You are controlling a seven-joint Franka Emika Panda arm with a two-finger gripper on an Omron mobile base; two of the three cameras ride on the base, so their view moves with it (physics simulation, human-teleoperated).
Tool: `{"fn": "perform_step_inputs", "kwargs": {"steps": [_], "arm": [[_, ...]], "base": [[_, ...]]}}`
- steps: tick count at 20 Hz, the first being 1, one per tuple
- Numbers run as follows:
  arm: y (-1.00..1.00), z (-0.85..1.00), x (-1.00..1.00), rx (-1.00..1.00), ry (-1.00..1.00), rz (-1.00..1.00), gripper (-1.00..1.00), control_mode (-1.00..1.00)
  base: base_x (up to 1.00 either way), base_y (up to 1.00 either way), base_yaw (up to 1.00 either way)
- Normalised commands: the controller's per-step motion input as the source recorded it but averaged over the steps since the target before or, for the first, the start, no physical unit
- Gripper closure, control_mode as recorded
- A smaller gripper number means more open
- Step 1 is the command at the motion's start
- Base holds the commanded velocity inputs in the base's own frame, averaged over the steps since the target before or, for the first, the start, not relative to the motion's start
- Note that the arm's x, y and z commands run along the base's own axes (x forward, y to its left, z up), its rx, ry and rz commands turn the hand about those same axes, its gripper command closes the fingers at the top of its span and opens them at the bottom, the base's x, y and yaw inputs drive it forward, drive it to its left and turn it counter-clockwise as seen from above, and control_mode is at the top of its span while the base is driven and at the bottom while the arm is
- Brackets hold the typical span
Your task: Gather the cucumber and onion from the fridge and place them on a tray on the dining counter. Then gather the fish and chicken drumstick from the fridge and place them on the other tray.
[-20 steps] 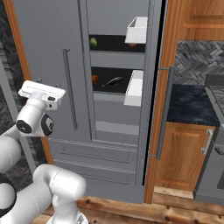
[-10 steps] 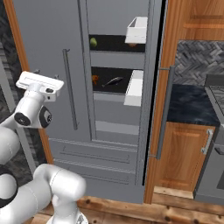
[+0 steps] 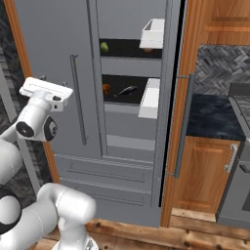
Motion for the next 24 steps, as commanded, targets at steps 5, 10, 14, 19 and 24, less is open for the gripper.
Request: {"fn": "perform_step_inputs", "kwargs": {"steps": [5,10,14,19,24], "arm": [[-0.14,0.0,0.0,0.0,0.05,0.0,-1.0,-1.0],[-0.02,0.0,0.03,0.0,0.06,0.0,-1.0,-1.0],[0.0,0.0,0.1,0.0,0.04,0.0,-1.0,-1.0],[0.0,-0.01,0.19,0.0,0.03,0.0,-1.0,-1.0],[0.0,-0.16,0.3,0.0,0.0,0.0,-1.0,-1.0]], "base": [[0.0,0.0,0.0],[0.0,0.0,0.0],[0.0,0.0,0.0],[0.0,0.0,0.0],[0.0,0.0,0.0]]}}
